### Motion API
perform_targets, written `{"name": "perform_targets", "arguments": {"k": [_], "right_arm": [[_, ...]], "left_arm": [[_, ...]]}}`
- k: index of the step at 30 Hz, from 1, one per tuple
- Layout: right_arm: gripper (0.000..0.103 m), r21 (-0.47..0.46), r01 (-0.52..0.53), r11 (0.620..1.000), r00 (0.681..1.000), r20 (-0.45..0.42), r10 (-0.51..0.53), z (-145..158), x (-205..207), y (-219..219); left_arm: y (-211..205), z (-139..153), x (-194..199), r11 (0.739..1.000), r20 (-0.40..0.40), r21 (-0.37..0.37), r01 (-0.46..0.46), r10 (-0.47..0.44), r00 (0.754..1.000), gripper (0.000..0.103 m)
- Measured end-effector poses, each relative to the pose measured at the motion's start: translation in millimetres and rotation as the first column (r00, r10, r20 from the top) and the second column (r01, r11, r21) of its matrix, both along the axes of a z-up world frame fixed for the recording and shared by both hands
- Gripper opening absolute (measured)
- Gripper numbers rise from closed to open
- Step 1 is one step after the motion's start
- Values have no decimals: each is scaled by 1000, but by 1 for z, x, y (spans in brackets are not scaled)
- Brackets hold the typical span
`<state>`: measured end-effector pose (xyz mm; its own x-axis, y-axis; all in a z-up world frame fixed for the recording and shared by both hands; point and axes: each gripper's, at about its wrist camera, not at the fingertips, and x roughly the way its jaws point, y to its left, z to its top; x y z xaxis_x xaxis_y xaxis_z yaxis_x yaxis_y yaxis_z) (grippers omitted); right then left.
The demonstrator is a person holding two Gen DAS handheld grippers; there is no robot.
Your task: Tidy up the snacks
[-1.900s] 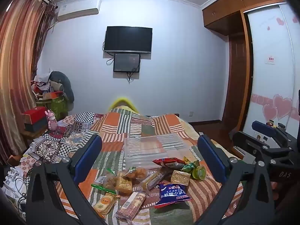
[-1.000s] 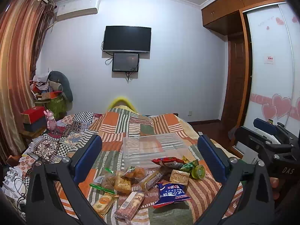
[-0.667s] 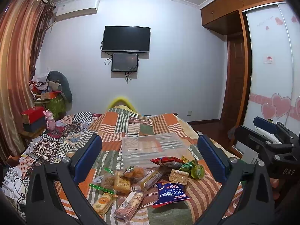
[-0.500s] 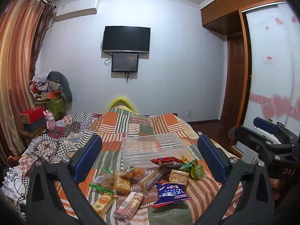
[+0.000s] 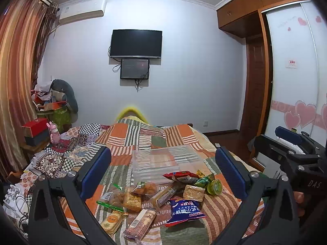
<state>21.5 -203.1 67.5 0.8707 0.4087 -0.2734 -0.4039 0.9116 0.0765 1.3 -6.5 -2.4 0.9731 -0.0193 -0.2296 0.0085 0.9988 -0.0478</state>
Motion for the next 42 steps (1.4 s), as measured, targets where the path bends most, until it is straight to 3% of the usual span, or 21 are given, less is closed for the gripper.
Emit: {"name": "perform_targets", "arguments": {"k": [25,28,36,42], "right_arm": [[102,1,-16,1000,1000,-12,16,-2,2,0],[93,-5,-25,1000,999,-22,25,-4,4,2],[76,-38,-42,998,996,-81,39,-18,16,1],[67,-70,-28,997,986,-167,16,-37,37,-8]], "left_arm": [[5,1,-2,1000,5,-18,5,-5,1000,101],[9,-1,-1,1000,-11,-18,5,-5,1000,89],[36,-18,17,1000,-109,-7,-19,18,994,77],[72,-40,39,997,-216,40,-71,78,973,68]]}}
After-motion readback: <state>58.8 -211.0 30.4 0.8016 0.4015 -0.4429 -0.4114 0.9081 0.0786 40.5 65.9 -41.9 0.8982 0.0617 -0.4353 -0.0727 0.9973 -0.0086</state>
